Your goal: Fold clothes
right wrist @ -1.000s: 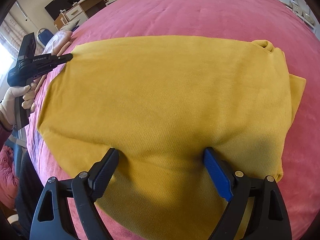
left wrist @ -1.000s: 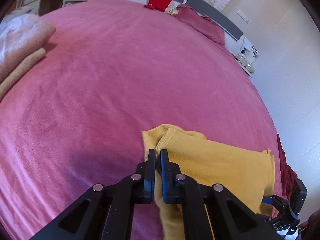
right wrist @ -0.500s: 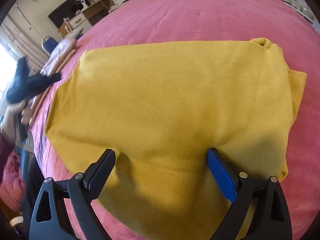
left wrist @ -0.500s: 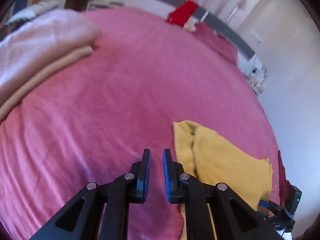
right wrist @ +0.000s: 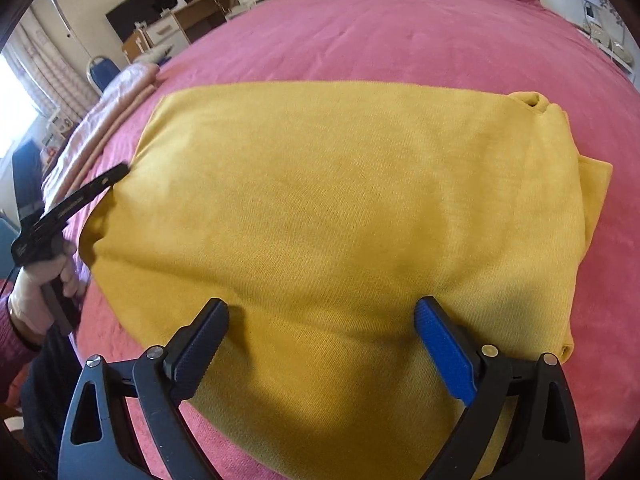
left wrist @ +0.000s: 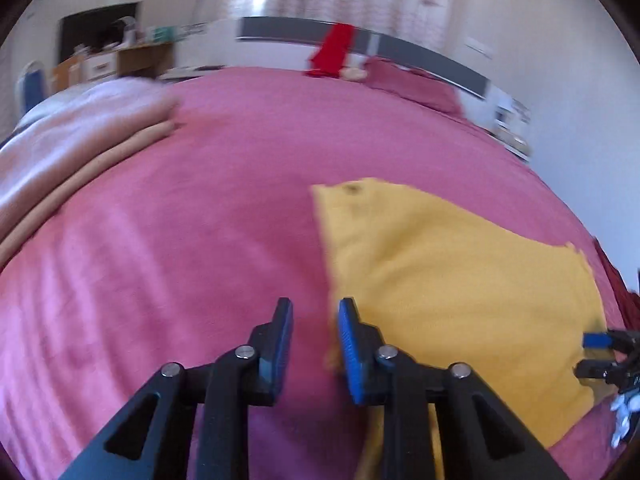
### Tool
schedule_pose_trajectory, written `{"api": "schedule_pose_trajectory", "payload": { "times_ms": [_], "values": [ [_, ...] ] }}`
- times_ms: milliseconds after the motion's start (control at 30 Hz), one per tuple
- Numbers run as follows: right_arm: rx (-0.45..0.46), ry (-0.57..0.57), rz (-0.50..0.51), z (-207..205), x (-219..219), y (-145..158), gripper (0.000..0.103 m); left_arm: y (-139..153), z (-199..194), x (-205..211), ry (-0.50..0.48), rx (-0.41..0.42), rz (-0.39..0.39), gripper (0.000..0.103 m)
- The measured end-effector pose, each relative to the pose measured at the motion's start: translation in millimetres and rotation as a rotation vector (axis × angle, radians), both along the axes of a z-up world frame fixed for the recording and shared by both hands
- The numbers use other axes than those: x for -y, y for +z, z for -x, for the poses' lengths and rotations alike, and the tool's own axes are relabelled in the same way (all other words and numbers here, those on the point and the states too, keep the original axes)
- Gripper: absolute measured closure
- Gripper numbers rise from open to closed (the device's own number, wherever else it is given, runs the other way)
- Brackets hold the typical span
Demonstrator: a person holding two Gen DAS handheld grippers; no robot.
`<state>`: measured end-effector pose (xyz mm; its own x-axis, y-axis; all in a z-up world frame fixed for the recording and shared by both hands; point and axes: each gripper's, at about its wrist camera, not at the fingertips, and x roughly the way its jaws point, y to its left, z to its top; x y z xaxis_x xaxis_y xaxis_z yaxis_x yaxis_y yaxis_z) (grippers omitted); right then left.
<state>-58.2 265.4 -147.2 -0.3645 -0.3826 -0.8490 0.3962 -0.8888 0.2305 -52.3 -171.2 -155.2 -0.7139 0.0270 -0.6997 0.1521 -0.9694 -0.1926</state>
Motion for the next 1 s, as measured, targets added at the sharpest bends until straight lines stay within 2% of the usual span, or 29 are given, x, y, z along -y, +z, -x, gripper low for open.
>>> {"api": "schedule_pose_trajectory", "payload": {
  "times_ms": [33,67,100,167,233,300,400,467,500,567,600,667,700,733,767,800,833,867,900,933,1000],
  "values": [
    [-0.021,0.002,-0.001,-2.3,0.9,-0.9,0.005,-1.4,-5.4,12.4,0.045,0.021,-0.016,0.087],
    [-0.045,0.011,-0.017,-5.8,3.5,-1.7,0.002,-3.3,-14.2,28.9,0.103,0.027,-0.065,0.087],
    [-0.069,0.020,-0.033,-9.2,6.2,-2.5,0.000,-1.4,-26.6,43.1,0.172,0.009,-0.096,0.087],
    [-0.117,0.038,-0.065,-15.9,11.5,-4.0,0.000,9.2,-49.4,63.2,0.313,-0.055,-0.135,0.087],
    [-0.135,0.044,-0.103,-17.5,18.1,-2.6,0.000,26.5,-53.6,54.2,0.338,-0.142,-0.130,0.088],
    [-0.131,0.006,-0.089,-15.5,17.8,10.9,0.000,46.4,-45.5,25.4,0.246,-0.212,-0.076,0.087],
    [-0.238,-0.055,0.097,-22.9,-2.0,48.5,0.000,65.7,-18.8,-32.0,0.025,-0.259,-0.018,0.087],
    [-0.301,-0.092,0.218,-26.5,-14.5,72.3,0.000,62.3,14.7,-73.5,-0.115,-0.248,-0.001,0.086],
    [-0.282,-0.090,0.255,-17.9,-15.2,74.2,0.000,60.0,31.3,-93.0,-0.180,-0.240,0.011,0.086],
    [-0.203,-0.098,0.289,11.5,-3.1,64.9,0.000,46.4,61.3,-115.0,-0.241,-0.190,0.076,0.084],
    [-0.162,-0.098,0.321,20.8,-8.2,59.1,0.000,36.9,71.7,-116.1,-0.242,-0.155,0.094,0.084],
    [-0.065,-0.080,0.420,47.0,-0.4,39.5,0.000,14.9,86.3,-105.5,-0.165,-0.075,0.134,0.084],
    [-0.022,-0.074,0.432,57.8,-0.8,30.1,0.000,4.3,93.4,-91.9,-0.114,-0.028,0.104,0.086],
    [0.019,-0.070,0.441,68.2,-1.9,21.0,0.000,-0.3,88.3,-72.2,-0.095,-0.043,-0.002,0.088],
    [0.040,-0.076,0.432,76.3,-8.8,14.7,0.001,-4.9,83.1,-52.5,-0.075,-0.058,-0.108,0.098],
    [0.049,-0.077,0.461,85.5,-18.3,10.6,0.006,-9.5,78.2,-34.0,-0.055,-0.070,-0.205,0.101],
    [0.058,-0.078,0.489,94.8,-27.8,6.4,0.011,-13.7,75.0,-24.3,-0.038,-0.070,-0.245,0.101],
    [0.066,-0.084,0.513,103.6,-38.1,2.8,0.029,-16.0,73.8,-19.7,-0.039,-0.075,-0.273,0.101],
    [0.069,-0.121,0.507,109.2,-54.8,3.1,0.051,-16.2,72.9,-18.1,-0.037,-0.073,-0.278,0.101],
    [0.081,-0.168,0.503,117.3,-74.4,-0.6,0.062,-16.9,71.6,-18.7,-0.039,-0.072,-0.266,0.101],
    [0.106,-0.254,0.515,128.9,-112.3,-9.3,0.094,-18.3,74.6,-19.4,-0.041,-0.069,-0.254,0.101]
  ]
}}
